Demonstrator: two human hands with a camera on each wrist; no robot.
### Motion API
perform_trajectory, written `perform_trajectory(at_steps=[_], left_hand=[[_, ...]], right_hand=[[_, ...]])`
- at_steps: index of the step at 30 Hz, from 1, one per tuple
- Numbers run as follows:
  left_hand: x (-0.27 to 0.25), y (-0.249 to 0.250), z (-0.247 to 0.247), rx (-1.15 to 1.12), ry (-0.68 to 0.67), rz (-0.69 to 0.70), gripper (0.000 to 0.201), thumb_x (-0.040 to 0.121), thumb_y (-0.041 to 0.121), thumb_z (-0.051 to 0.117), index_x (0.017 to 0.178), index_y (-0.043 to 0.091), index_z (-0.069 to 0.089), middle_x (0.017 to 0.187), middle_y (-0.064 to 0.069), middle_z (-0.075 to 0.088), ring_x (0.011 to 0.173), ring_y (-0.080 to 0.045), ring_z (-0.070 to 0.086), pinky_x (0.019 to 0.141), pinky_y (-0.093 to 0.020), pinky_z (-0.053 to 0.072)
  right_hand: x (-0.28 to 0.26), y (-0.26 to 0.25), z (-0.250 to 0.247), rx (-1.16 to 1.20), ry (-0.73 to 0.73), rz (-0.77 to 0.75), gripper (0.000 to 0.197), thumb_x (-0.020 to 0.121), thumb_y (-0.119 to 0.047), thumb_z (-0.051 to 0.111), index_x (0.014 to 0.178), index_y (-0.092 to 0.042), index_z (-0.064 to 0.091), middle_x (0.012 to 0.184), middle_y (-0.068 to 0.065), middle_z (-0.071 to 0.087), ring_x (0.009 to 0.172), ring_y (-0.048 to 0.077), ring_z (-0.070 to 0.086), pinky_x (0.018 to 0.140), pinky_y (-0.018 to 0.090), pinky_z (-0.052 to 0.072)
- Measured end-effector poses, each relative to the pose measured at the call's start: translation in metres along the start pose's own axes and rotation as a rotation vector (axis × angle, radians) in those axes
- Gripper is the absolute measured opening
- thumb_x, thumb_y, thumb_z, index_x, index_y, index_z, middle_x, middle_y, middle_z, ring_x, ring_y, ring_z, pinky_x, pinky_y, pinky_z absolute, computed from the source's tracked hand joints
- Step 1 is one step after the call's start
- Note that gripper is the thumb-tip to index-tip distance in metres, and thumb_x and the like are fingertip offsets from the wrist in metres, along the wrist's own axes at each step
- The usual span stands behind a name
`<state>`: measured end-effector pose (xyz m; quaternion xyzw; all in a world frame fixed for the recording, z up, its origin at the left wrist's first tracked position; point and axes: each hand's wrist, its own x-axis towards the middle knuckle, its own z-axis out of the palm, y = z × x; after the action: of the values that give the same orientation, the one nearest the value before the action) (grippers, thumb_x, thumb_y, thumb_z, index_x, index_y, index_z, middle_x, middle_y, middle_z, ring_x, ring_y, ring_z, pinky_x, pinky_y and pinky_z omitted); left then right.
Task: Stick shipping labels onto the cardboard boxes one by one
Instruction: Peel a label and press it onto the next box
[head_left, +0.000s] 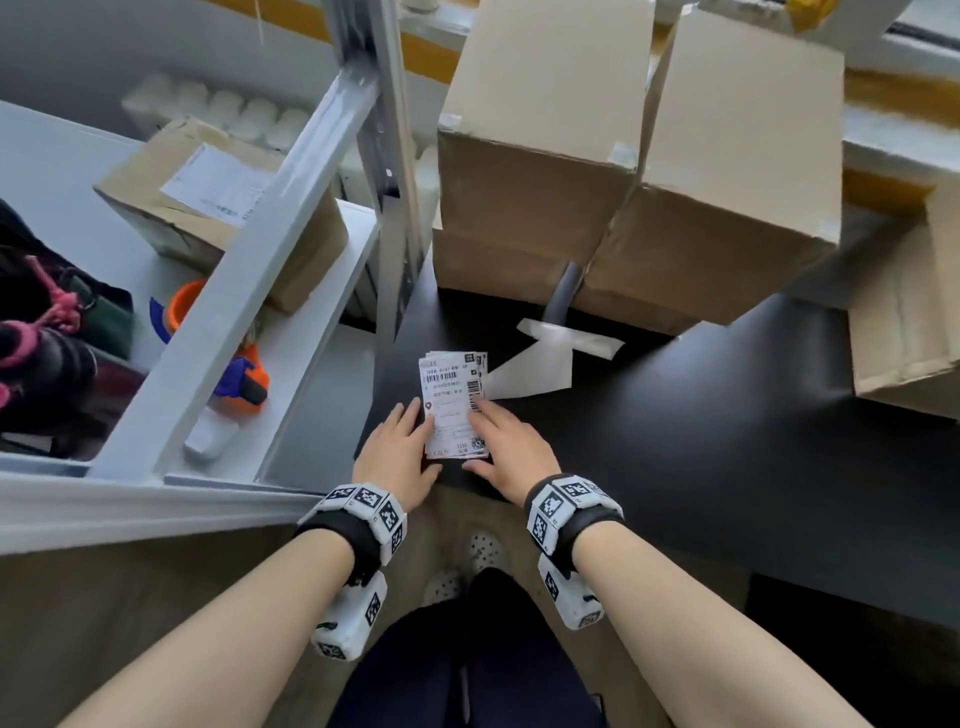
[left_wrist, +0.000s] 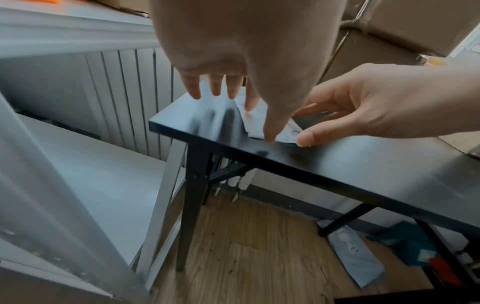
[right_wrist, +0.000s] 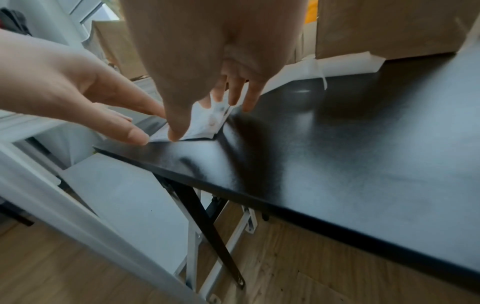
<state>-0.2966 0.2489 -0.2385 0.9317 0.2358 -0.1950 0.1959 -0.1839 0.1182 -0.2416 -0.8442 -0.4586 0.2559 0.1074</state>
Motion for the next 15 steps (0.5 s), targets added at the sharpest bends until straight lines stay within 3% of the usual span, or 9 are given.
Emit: perform_trajectory(at_steps=[3,8,9,11,12,13,15], left_hand=[[0.001,-0.004,0.011,0.022,0.009,0.024,0.062,0.094,0.028,0.049,0.148,0.020,0.021,0.159,0.000,0.011,0.147,-0.022,0.009,0.119,-0.036,0.013],[0.001,-0.005,0.017,-0.047,0.110,0.035,0.052,0.098,0.021,0.042,0.147,0.019,0.025,0.157,0.003,0.021,0.146,-0.018,0.016,0.118,-0.032,0.017],[0.001,-0.005,0.017,-0.077,0.120,0.038,0.051,0.098,0.021,0.042,0.147,0.019,0.027,0.156,0.003,0.024,0.146,-0.018,0.018,0.118,-0.032,0.018],[0.000,-0.005,0.017,-0.157,0.132,0.034,0.050,0.097,0.017,0.044,0.145,0.017,0.031,0.154,0.003,0.029,0.145,-0.017,0.020,0.118,-0.031,0.021],[-0.001,-0.004,0.018,-0.202,0.135,0.027,0.051,0.096,0.014,0.045,0.145,0.017,0.032,0.153,0.004,0.031,0.145,-0.016,0.021,0.117,-0.030,0.022],[-0.002,-0.004,0.018,-0.248,0.137,0.012,0.052,0.095,0.010,0.045,0.145,0.017,0.033,0.153,0.005,0.032,0.145,-0.015,0.021,0.116,-0.029,0.023],[-0.003,-0.002,0.016,-0.335,0.147,-0.033,0.054,0.092,0.002,0.044,0.143,0.019,0.036,0.149,0.005,0.038,0.143,-0.014,0.026,0.113,-0.030,0.029]], right_hand=[[0.005,0.003,0.009,-0.050,-0.039,-0.049,0.069,0.088,-0.031,0.060,0.145,-0.010,0.029,0.157,0.005,0.018,0.144,0.020,0.019,0.113,0.037,0.029],[0.009,0.002,0.014,-0.122,-0.027,-0.065,0.053,0.091,-0.022,0.056,0.138,-0.004,0.041,0.151,0.016,0.031,0.139,0.031,0.031,0.106,0.044,0.037],[0.008,0.001,0.013,-0.150,-0.026,-0.069,0.051,0.087,-0.021,0.063,0.133,-0.003,0.048,0.146,0.019,0.039,0.134,0.033,0.039,0.099,0.044,0.043],[0.006,0.000,0.014,-0.197,-0.016,-0.080,0.048,0.067,-0.022,0.082,0.109,-0.004,0.067,0.121,0.020,0.063,0.109,0.033,0.063,0.073,0.037,0.058],[0.005,0.002,0.019,-0.242,0.021,-0.105,0.042,0.061,-0.023,0.085,0.097,-0.006,0.071,0.109,0.017,0.069,0.097,0.030,0.068,0.061,0.032,0.058],[0.005,0.003,0.021,-0.268,0.057,-0.126,0.031,0.063,-0.021,0.082,0.089,-0.008,0.072,0.102,0.014,0.071,0.090,0.028,0.070,0.054,0.029,0.057],[0.004,0.004,0.024,-0.346,0.174,-0.202,0.014,0.072,-0.012,0.061,0.080,-0.008,0.072,0.093,0.011,0.072,0.080,0.025,0.071,0.048,0.025,0.053]])
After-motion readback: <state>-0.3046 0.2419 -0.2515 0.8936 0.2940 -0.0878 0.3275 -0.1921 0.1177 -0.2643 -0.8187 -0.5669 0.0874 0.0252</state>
